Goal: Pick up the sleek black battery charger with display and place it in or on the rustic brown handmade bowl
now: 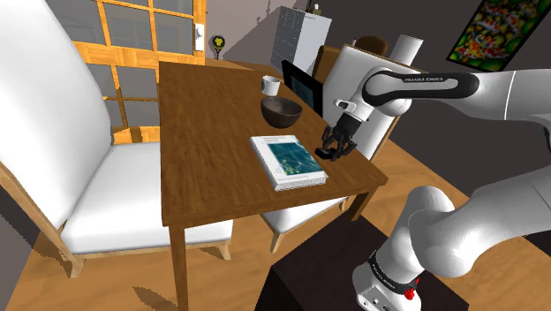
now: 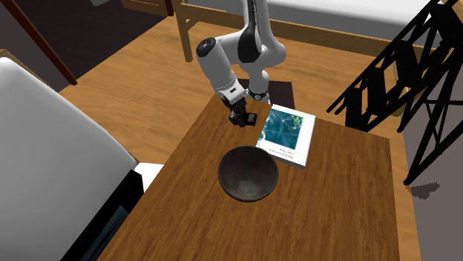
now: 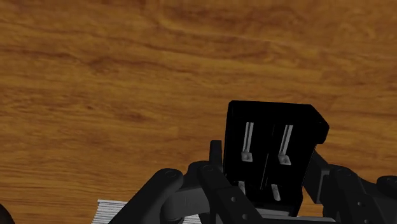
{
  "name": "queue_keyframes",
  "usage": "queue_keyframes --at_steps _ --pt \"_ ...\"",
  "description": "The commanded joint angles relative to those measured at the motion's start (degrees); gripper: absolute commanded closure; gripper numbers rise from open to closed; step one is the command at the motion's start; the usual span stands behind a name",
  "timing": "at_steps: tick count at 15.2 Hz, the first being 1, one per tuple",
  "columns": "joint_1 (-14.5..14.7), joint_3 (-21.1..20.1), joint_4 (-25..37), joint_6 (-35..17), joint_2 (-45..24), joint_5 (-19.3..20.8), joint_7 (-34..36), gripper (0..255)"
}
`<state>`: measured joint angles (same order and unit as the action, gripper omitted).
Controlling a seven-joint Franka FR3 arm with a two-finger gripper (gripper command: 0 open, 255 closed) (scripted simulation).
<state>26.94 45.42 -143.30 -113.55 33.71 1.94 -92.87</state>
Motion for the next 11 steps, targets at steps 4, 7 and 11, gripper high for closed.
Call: queue_keyframes --at_steps 4,7,11 --pt "-0.2 -1.4 1.6 2.9 0.9 0.0 1.3 255" --pt "-0.3 -2.3 3.3 5.2 1.6 -0.1 2.1 255" --pt "-0.4 -3.4 5.7 8.2 2.3 -0.3 3.1 255"
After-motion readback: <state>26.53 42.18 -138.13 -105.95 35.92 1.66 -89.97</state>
